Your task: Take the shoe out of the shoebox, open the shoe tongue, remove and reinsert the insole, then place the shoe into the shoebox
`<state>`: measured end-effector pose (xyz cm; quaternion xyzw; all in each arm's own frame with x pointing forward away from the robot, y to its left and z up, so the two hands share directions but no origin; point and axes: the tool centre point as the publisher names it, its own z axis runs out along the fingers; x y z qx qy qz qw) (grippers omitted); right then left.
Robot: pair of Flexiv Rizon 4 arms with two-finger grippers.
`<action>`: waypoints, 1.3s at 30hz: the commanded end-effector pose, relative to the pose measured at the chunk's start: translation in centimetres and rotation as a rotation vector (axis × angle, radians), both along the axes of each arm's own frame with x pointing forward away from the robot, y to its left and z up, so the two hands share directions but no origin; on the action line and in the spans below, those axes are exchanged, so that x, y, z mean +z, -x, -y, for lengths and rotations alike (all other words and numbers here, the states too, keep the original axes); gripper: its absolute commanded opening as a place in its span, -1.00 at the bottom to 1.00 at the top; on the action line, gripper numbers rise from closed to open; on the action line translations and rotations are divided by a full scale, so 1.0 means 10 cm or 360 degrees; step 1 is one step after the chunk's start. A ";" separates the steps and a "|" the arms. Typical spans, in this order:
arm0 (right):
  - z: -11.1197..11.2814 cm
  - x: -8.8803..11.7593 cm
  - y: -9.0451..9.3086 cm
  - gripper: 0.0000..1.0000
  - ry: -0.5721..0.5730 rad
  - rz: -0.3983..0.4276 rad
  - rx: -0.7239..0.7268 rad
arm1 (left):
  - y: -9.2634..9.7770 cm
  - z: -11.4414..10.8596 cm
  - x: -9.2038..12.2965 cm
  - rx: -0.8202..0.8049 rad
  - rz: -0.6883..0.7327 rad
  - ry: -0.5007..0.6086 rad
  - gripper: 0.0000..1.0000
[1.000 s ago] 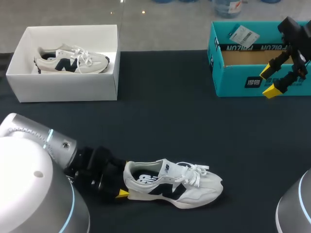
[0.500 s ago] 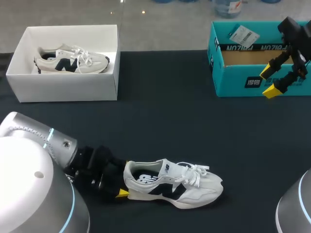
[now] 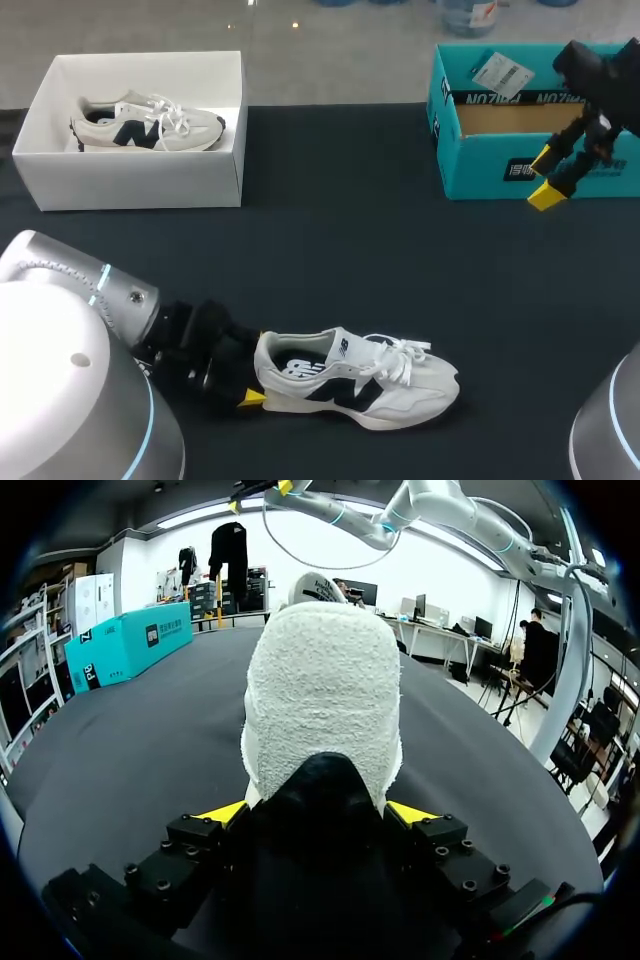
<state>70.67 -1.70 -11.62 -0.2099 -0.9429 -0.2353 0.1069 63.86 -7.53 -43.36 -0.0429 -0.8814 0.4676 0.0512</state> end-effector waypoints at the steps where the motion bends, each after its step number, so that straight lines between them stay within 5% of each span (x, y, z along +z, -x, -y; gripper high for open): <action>1: -0.19 -0.08 0.15 1.00 0.0011 -0.0024 -0.0108 | 0.01 0.02 -0.03 -0.0001 0.0000 -0.0005 -1.00; 12: -0.50 -0.46 0.60 1.00 0.0205 -0.0245 -0.0526 | 0.01 0.02 -0.03 -0.0001 0.0000 -0.0005 -1.00; 35: -0.50 -0.46 0.60 1.00 0.0205 -0.0245 -0.0526 | 0.01 0.02 -0.03 -0.0001 0.0000 -0.0005 -1.00; 39: -0.83 -0.61 0.73 1.00 0.0470 -0.0407 -0.0739 | 0.01 0.02 -0.03 -0.0001 0.0000 -0.0005 -1.00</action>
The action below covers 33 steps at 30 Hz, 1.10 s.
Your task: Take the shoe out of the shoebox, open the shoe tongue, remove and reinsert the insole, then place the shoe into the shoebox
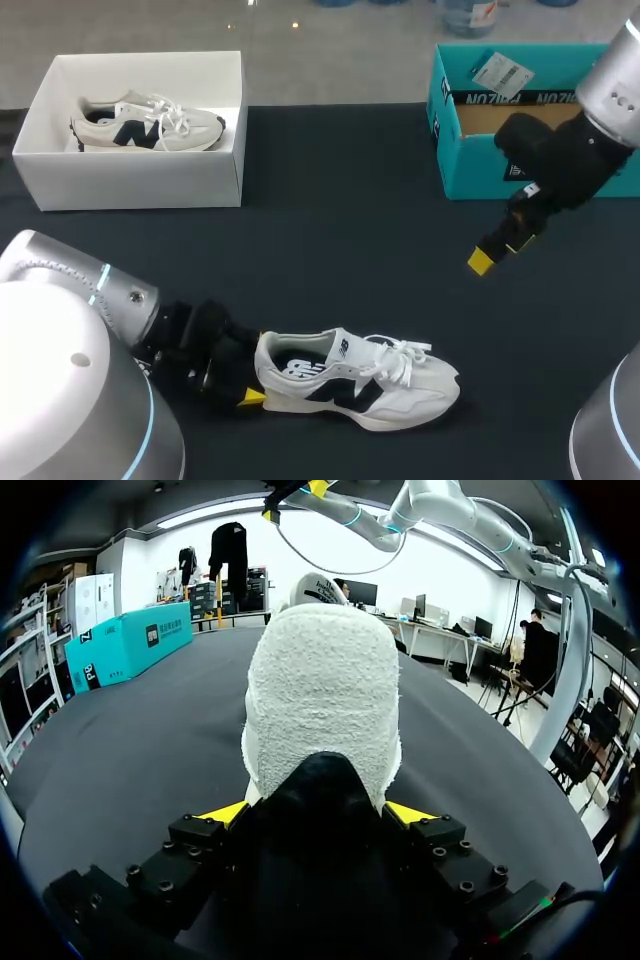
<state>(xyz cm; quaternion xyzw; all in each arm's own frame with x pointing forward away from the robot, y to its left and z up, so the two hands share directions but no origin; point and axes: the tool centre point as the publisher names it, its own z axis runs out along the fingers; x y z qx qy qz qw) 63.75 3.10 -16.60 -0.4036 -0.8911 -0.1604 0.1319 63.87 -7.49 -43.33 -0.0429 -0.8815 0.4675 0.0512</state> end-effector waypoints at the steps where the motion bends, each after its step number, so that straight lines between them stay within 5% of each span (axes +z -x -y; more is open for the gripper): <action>1: -0.43 -0.16 0.08 1.00 0.0219 -0.0166 -0.0175 | 0.01 0.03 -0.03 -0.0001 0.0000 -0.0005 -1.00; 10: -0.79 -0.40 0.33 1.00 0.0280 -0.0243 -0.0492 | 0.01 0.03 -0.03 -0.0001 0.0000 -0.0005 -1.00; 18: -0.98 -0.50 0.37 1.00 0.0487 -0.0313 -0.0686 | 0.01 0.03 -0.03 -0.0001 0.0000 -0.0005 -1.00; 33: -0.98 -0.50 0.37 1.00 0.0487 -0.0313 -0.0686 | 0.01 0.03 -0.03 -0.0001 0.0000 -0.0005 -1.00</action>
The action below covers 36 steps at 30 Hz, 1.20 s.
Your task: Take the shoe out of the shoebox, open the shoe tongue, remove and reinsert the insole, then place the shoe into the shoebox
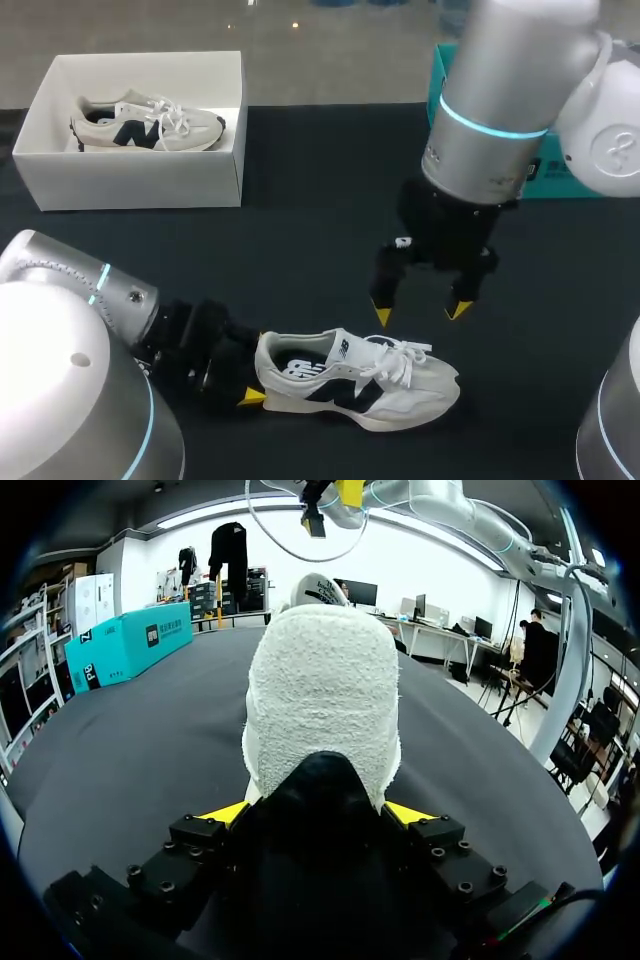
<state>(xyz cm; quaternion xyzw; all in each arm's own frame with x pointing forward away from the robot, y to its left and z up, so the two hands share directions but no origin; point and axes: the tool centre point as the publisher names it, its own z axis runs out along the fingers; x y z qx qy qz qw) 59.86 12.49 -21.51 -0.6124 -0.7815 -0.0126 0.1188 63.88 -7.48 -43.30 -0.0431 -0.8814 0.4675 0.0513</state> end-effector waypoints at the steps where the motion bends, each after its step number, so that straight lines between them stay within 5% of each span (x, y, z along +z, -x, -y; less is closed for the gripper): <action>1: -0.04 -0.01 -0.02 1.00 0.0012 -0.0006 0.0001 | 0.01 0.03 -0.03 0.0000 0.0000 -0.0005 -1.00; 11: -0.04 -0.01 -0.02 1.00 0.0012 -0.0006 0.0001 | 0.01 0.03 -0.03 0.0000 0.0000 -0.0005 -1.00; 23: -0.51 -0.16 -0.20 1.00 0.0187 -0.0276 -0.0265 | 0.01 0.03 -0.03 0.0000 0.0000 -0.0005 -1.00; 36: -0.86 -0.28 -0.12 1.00 0.0433 -0.0268 -0.0545 | 0.01 0.03 -0.03 0.0000 0.0000 -0.0005 -1.00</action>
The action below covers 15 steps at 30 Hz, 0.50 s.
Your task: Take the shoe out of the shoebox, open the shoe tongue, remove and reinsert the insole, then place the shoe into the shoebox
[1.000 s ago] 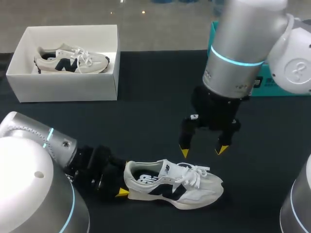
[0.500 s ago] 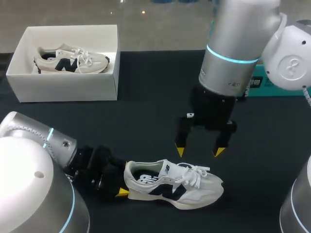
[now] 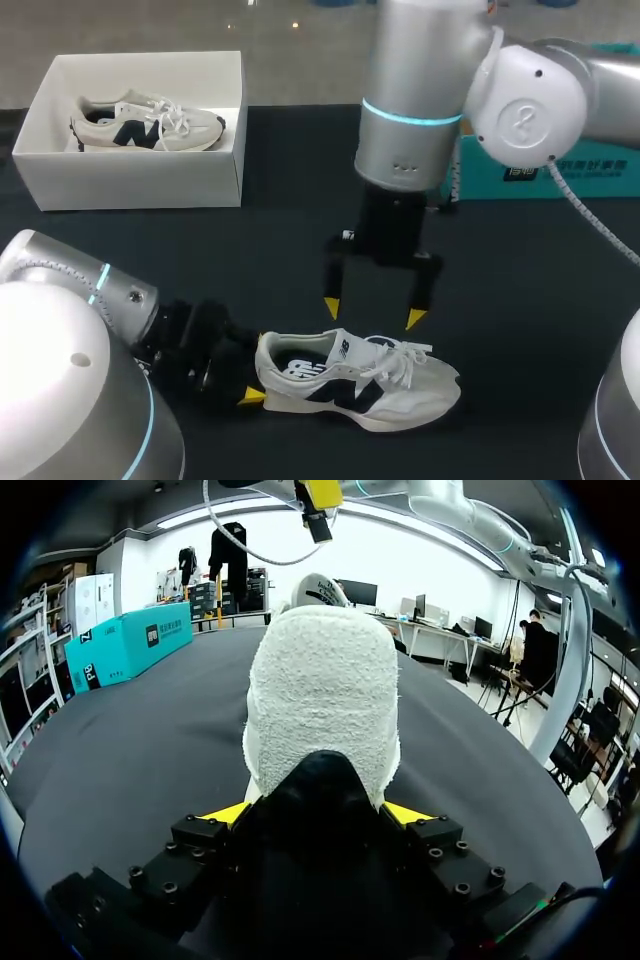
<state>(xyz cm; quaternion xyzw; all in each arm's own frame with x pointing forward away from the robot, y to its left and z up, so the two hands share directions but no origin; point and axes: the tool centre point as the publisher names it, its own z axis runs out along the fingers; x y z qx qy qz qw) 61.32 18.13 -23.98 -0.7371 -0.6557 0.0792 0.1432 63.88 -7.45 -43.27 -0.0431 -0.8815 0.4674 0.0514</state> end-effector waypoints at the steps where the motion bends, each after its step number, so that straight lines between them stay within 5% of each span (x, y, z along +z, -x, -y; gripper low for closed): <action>1: -0.33 -0.05 0.03 1.00 0.0225 0.0002 -0.0014 | 0.01 0.03 -0.04 0.0000 0.0001 -0.0005 -1.00; 15: -0.43 -0.24 0.17 1.00 0.0451 0.0184 -0.0152 | 0.01 0.03 -0.04 0.0000 0.0001 -0.0005 -1.00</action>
